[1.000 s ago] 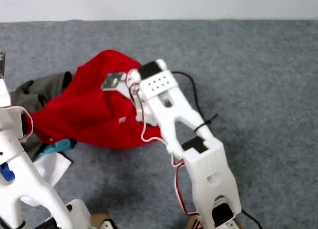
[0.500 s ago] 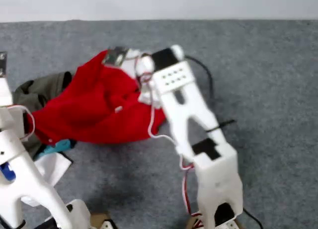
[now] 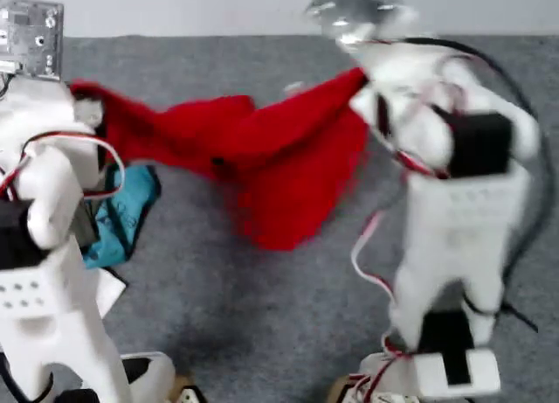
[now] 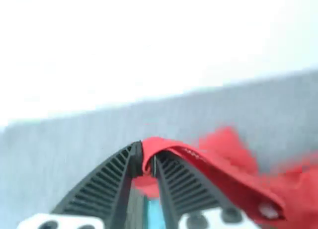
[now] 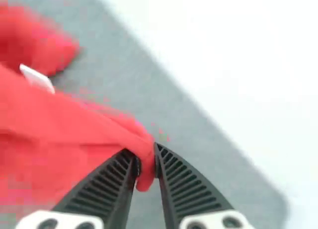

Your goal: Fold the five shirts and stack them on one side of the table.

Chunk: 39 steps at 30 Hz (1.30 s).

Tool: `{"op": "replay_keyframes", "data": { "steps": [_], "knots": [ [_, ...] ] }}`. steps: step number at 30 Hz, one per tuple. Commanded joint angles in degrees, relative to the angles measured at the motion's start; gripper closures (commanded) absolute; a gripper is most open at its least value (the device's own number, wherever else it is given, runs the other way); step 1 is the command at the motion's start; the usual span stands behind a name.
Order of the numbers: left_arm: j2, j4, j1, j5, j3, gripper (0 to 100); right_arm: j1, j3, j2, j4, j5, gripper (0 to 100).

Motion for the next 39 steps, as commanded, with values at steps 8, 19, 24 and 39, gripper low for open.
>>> {"op": "replay_keyframes", "data": {
  "steps": [8, 19, 24, 39],
  "knots": [
    [-1.76, -13.98, 10.11, -14.77, -9.1, 99, 11.82, -2.99, -15.08, -14.46, 0.44, 98.8],
    [-1.76, -13.27, 10.2, -19.43, -25.27, 99, 14.2, -2.9, -25.71, -15.08, 4.92, 98.8],
    [-1.76, -8.79, 10.2, -23.38, -32.22, 99, 16.57, -2.73, -28.97, -11.74, 4.84, 98.8],
    [-1.85, 16.0, 9.76, -26.73, -52.79, 99, 21.32, -2.73, -37.32, 2.33, 4.92, 98.8]
  ]
}}
